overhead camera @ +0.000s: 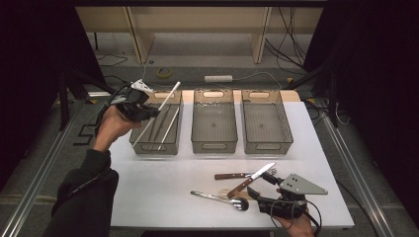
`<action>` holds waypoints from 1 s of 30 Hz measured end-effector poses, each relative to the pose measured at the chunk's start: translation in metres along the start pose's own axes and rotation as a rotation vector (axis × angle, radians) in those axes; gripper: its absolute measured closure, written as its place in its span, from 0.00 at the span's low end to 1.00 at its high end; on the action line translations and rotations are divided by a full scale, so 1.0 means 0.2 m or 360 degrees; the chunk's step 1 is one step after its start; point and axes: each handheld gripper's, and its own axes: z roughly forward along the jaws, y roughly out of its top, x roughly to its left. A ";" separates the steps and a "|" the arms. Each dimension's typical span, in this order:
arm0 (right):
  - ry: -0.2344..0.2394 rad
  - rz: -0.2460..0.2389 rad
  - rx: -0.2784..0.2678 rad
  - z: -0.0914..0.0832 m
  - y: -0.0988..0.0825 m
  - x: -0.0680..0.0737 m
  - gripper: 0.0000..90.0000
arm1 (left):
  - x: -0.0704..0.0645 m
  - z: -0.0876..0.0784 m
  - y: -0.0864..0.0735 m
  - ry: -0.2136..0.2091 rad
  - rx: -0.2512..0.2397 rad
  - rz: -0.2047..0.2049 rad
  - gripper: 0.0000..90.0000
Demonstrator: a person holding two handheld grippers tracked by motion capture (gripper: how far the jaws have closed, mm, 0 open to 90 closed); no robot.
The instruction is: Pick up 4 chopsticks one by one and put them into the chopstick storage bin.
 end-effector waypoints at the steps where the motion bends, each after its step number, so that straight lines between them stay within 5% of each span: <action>1: 0.0000 0.0000 0.0000 0.00 0.00 0.00 0.33 | 0.01 0.00 0.00 0.0010 -0.0003 -0.0010 0.93; 15: 0.0002 -0.0004 -0.0004 0.00 0.00 0.00 0.33 | 0.14 0.06 -0.01 0.0164 -0.0158 -0.0195 0.93; 30: 0.0007 -0.0004 0.0000 0.00 0.00 0.00 0.33 | 0.22 0.15 -0.11 0.0222 -0.0192 -0.0336 0.93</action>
